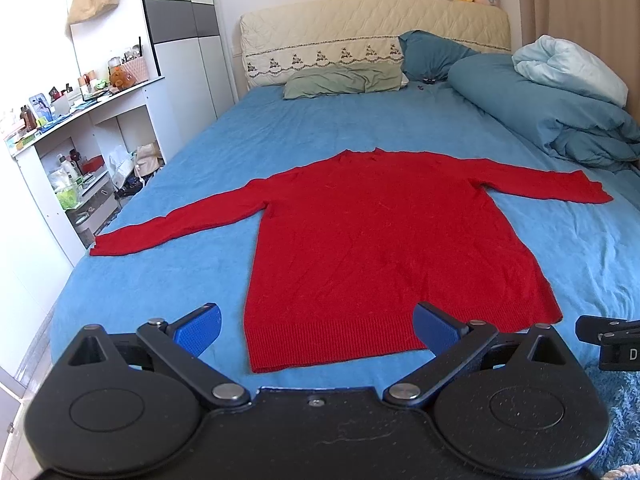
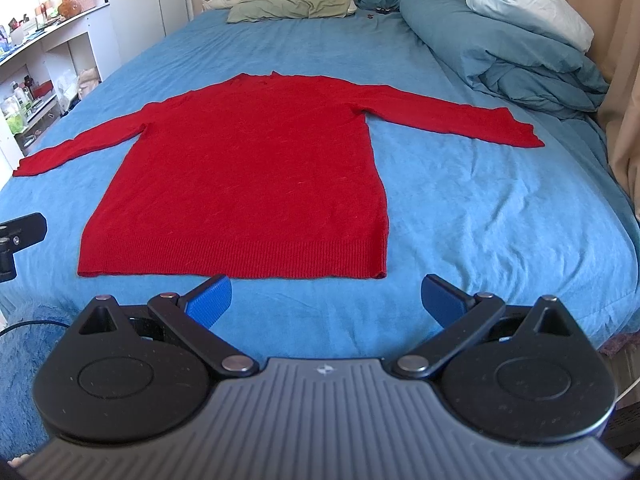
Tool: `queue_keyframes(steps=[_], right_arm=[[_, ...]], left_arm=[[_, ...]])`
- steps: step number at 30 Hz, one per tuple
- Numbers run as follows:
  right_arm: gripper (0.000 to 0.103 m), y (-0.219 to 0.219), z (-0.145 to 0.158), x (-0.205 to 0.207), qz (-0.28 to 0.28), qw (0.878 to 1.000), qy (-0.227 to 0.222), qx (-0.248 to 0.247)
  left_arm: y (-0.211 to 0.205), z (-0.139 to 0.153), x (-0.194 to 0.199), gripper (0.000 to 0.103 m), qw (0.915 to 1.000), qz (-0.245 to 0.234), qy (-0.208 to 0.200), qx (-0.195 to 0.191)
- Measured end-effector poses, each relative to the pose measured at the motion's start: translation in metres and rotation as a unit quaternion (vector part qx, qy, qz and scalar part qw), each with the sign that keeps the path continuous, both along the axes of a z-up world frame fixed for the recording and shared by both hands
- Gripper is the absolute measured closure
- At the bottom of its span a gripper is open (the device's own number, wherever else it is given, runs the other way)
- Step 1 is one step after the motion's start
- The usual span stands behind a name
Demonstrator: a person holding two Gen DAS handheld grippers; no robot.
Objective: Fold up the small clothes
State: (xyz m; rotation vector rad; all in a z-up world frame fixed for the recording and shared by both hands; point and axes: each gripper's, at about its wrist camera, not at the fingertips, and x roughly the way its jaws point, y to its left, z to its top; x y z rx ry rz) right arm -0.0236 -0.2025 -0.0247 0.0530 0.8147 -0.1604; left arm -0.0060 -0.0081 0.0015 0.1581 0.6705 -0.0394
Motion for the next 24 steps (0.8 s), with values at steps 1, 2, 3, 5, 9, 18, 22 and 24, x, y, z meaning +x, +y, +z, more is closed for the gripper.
queue_keyframes(steps=[1,2,3,5,9,18,22,24], right_arm=[[0.000,0.0013,-0.0015,0.0008,0.000,1.000,0.001,-0.001],[0.000,0.0026,-0.0011,0.0005,0.000,1.000,0.001,-0.001],[0.000,0.0033,-0.0008,0.0005,0.000,1.000,0.001,-0.001],[0.000,0.0019,-0.0011,0.0007,0.001,1.000,0.001,-0.001],[0.000,0.0042,-0.0015,0.0004,0.002,1.000,0.002,-0.003],[0.000,0.0038,-0.0029,0.0005,0.004,1.000,0.002,-0.002],[0.000,0.0033,-0.0028,0.0008,0.003,1.000,0.003,-0.001],[0.000,0.0041,-0.0031,0.0007,0.003,1.000,0.003,0.000]], left_arm=[[0.0007,0.0005,0.0006,0.000,1.0000,0.000,0.000,0.000],[0.0007,0.0005,0.0007,0.000,1.0000,0.001,0.000,0.000],[0.0008,0.0007,0.0007,0.000,1.0000,0.001,0.001,0.000],[0.0011,0.0008,0.0009,0.000,1.0000,0.001,0.001,-0.003],[0.0021,0.0001,0.0008,0.000,1.0000,0.001,0.003,-0.004],[0.0015,-0.0002,0.0010,0.000,1.0000,0.002,0.002,-0.003],[0.0016,-0.0004,0.0000,0.000,1.0000,0.003,0.002,-0.004],[0.0016,-0.0004,0.0000,0.000,1.0000,0.003,0.002,-0.004]])
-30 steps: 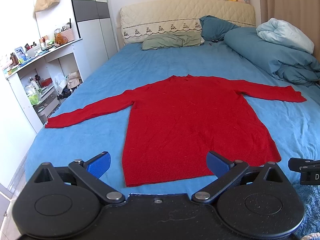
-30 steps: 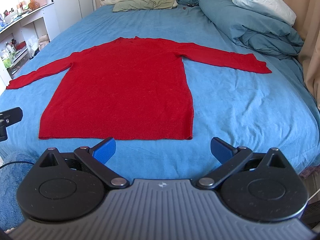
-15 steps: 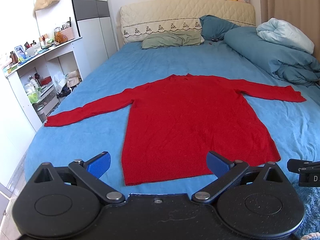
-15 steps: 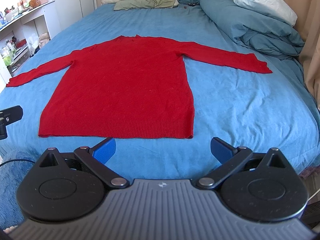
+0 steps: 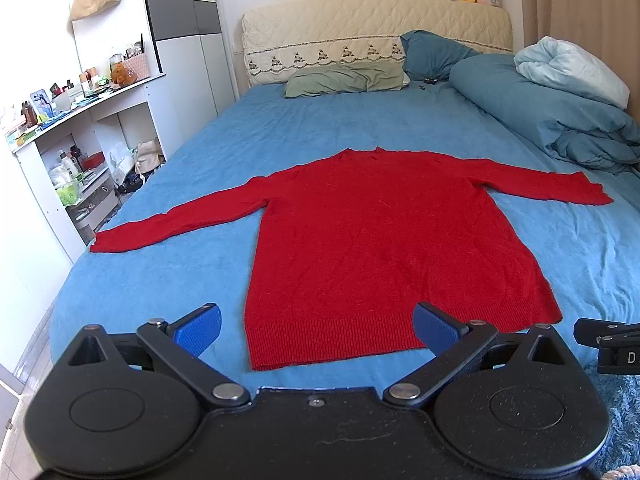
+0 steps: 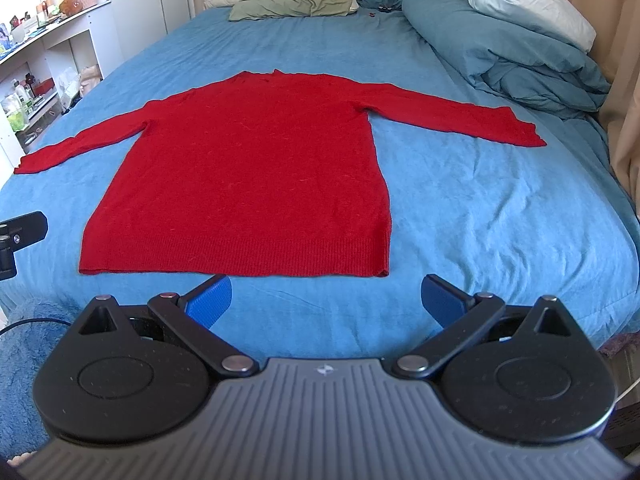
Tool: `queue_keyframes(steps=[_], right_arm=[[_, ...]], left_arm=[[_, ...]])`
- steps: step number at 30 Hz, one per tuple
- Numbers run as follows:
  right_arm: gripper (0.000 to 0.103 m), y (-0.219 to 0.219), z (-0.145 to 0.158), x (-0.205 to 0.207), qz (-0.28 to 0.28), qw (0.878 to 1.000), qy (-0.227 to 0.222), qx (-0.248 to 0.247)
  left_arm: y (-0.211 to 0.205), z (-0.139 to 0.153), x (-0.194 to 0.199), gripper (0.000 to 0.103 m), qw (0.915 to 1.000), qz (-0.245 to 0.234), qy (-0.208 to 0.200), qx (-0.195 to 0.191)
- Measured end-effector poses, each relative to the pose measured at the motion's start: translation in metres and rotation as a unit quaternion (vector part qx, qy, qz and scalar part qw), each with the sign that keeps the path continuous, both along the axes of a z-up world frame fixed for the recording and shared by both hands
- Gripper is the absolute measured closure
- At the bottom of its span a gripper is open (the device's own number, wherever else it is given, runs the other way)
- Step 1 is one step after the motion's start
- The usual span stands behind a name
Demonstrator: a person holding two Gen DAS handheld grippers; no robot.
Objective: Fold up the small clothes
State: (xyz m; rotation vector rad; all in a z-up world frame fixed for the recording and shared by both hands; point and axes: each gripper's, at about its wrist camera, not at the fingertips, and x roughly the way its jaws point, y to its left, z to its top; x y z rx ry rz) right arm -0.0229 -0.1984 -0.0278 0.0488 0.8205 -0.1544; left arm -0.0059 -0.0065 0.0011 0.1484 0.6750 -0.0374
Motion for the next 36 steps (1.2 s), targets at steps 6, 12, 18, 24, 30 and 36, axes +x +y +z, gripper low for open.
queue_keyframes(steps=[6,12,18,24,30,36], right_arm=[[0.000,0.0002,0.0003,-0.0003,0.000,1.000,0.000,-0.001],[0.000,0.0004,0.0006,-0.0005,0.000,1.000,0.000,0.000],[0.000,0.0007,0.0010,-0.0006,0.000,1.000,0.000,0.000],[0.000,0.0013,0.0006,-0.0008,0.000,1.000,-0.001,0.000],[0.000,0.0026,-0.0002,-0.0002,0.001,1.000,0.001,0.000],[0.000,0.0049,-0.0008,0.0009,0.002,1.000,0.001,0.002]], left_arm=[[-0.0001,-0.0003,-0.0001,0.000,1.0000,0.000,0.000,-0.001],[0.0000,-0.0002,0.0000,0.000,1.0000,0.000,0.000,-0.001],[-0.0002,-0.0001,0.0001,0.000,1.0000,0.000,0.000,0.000],[-0.0002,-0.0001,0.0000,0.000,1.0000,0.000,0.000,-0.001],[0.0001,-0.0002,-0.0001,0.000,1.0000,0.001,0.000,-0.001],[-0.0001,0.0000,-0.0008,0.000,1.0000,0.002,0.000,0.000]])
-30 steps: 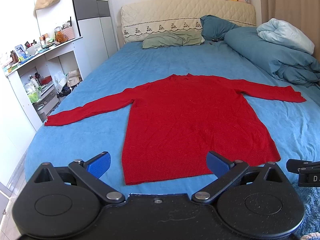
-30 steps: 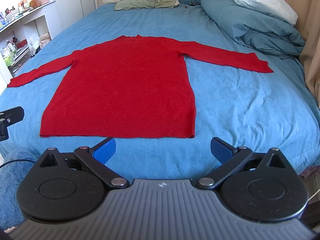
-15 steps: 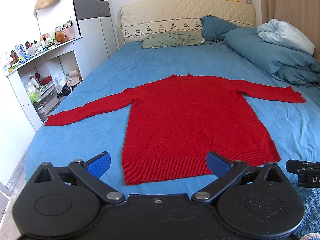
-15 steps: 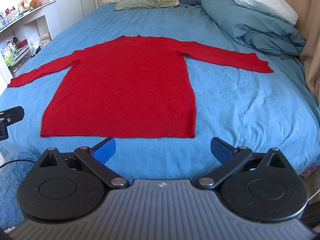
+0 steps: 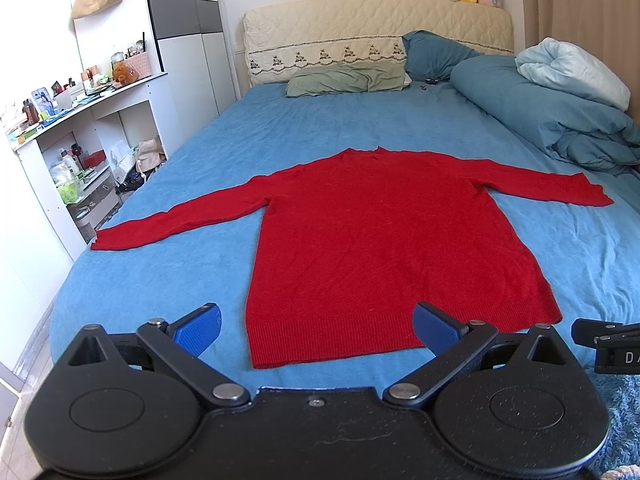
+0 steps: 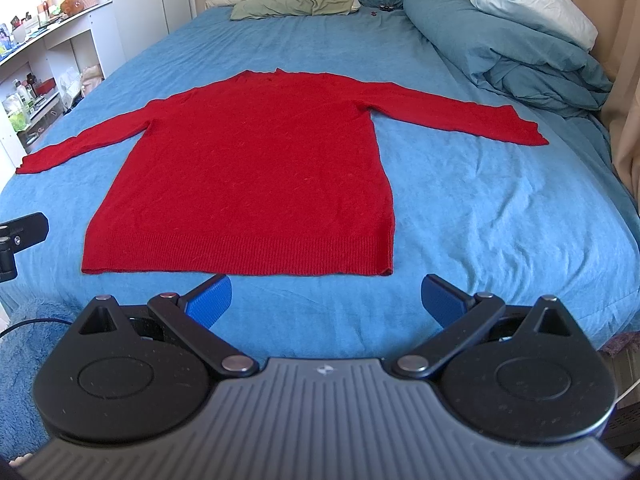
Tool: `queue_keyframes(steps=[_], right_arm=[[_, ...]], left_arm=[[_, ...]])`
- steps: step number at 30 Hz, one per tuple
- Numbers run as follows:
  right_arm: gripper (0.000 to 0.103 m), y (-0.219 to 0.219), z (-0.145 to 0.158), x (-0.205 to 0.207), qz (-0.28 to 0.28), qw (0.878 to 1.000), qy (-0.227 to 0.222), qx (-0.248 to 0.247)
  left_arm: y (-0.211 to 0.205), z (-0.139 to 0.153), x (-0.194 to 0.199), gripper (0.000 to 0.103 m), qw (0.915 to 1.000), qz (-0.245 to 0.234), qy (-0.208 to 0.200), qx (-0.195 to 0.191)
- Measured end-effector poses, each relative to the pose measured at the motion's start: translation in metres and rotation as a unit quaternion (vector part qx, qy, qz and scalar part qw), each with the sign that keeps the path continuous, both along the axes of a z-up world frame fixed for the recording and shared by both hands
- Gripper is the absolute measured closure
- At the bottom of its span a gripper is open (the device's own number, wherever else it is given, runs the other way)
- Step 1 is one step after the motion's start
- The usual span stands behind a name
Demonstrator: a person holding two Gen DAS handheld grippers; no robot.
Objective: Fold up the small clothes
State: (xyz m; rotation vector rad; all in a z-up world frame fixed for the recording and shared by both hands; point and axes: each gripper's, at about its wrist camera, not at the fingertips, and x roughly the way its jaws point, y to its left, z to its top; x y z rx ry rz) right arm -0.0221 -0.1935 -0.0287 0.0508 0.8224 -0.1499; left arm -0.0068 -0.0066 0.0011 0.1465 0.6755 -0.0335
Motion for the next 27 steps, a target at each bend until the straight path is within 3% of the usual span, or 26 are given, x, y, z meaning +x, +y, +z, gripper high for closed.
queue_keyframes(steps=[6,12,21,27], right_arm=[[0.000,-0.001,0.004,0.004,-0.001,1.000,-0.001,0.002],[0.000,-0.026,0.031,0.028,-0.020,0.999,-0.026,0.006],[0.000,-0.134,0.070,0.100,-0.113,0.991,-0.075,0.018],[0.000,-0.216,0.063,0.169,-0.169,0.982,-0.090,-0.011]], left_arm=[[-0.002,0.004,0.006,0.000,1.0000,-0.006,0.003,-0.002],[-0.016,0.028,0.040,0.000,0.9993,-0.026,-0.022,-0.013],[-0.071,0.059,0.145,0.000,0.9950,-0.084,-0.054,-0.007],[-0.124,0.050,0.242,0.000,0.9925,-0.115,-0.033,-0.027]])
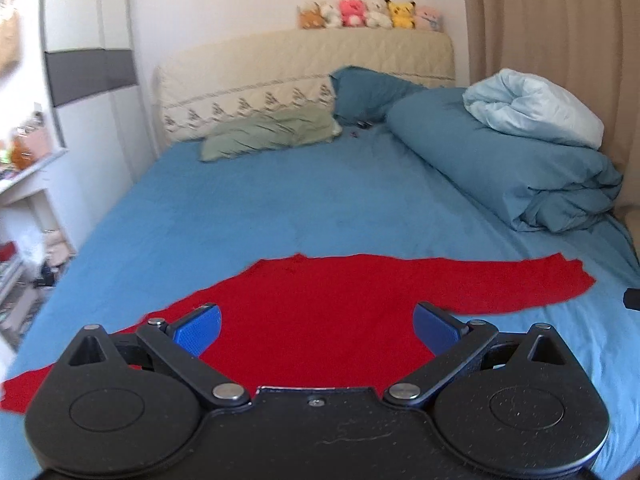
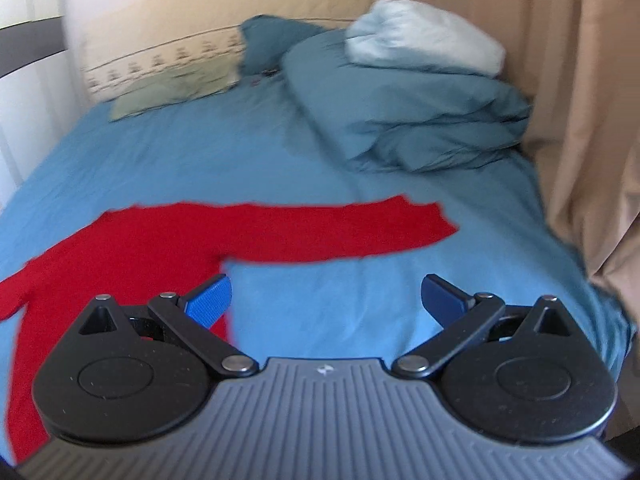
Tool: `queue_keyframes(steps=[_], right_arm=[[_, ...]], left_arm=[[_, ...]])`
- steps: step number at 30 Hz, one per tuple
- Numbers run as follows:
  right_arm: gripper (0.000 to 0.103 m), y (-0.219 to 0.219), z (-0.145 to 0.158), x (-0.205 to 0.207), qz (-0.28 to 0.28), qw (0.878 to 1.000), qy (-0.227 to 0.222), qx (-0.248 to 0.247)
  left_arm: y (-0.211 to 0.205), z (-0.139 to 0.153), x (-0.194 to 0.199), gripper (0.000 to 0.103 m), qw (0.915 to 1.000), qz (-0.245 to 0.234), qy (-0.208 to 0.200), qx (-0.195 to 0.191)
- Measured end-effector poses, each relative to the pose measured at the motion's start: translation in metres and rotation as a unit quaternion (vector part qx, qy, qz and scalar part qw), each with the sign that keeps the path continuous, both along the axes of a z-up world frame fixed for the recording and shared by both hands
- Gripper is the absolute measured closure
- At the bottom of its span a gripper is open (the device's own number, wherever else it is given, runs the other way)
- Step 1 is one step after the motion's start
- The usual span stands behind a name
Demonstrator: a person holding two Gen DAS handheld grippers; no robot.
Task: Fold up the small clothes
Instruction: 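Move the right gripper to the sweater's sleeve cuff and close on it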
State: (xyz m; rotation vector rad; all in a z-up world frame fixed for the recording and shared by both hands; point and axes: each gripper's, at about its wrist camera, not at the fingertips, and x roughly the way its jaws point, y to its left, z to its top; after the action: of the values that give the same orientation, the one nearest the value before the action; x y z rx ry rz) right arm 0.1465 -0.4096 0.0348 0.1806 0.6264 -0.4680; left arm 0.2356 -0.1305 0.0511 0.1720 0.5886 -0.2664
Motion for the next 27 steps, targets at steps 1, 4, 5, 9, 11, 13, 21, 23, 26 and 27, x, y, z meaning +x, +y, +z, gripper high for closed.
queue_keyframes(steps=[1,4,5,9,11,13,21,23,26,27], right_arm=[[0.000,-0.015,-0.005,0.012,-0.010,1.000,0.002,0.000],[0.000,-0.055,-0.029,0.046,-0.033,0.999,0.006,0.011],[0.000,-0.069,-0.040,0.057,-0.042,0.999,0.011,0.016],[0.000,-0.118,-0.093,0.096,-0.079,0.996,0.026,0.028],[0.000,-0.136,-0.122,0.109,-0.092,0.994,0.038,0.036],[0.000,-0.153,-0.147,0.119,-0.103,0.993,0.039,0.045],[0.000,-0.190,-0.208,0.136,-0.133,0.989,-0.011,0.060],[0.001,-0.198,-0.216,0.137,-0.145,0.987,-0.026,0.067],[0.016,-0.205,-0.222,0.139,-0.154,0.984,-0.048,0.071],[0.020,-0.206,-0.224,0.140,-0.156,0.984,-0.052,0.066]], left_arm=[[-0.010,-0.005,0.016,0.000,1.0000,-0.007,0.007,-0.001],[-0.043,-0.027,0.062,0.000,0.9991,-0.027,0.031,0.004],[-0.053,-0.033,0.077,0.000,0.9988,-0.030,0.038,0.006],[-0.093,-0.076,0.127,0.000,0.9953,-0.047,0.083,0.016],[-0.111,-0.099,0.152,0.000,0.9924,-0.055,0.109,0.017],[-0.125,-0.122,0.174,0.000,0.9894,-0.061,0.131,0.018],[-0.162,-0.185,0.223,0.000,0.9838,-0.063,0.166,0.024],[-0.167,-0.194,0.228,0.000,0.9825,-0.066,0.173,0.023],[-0.179,-0.205,0.235,0.000,0.9809,-0.069,0.180,0.022],[-0.184,-0.208,0.237,0.000,0.9802,-0.070,0.184,0.024]])
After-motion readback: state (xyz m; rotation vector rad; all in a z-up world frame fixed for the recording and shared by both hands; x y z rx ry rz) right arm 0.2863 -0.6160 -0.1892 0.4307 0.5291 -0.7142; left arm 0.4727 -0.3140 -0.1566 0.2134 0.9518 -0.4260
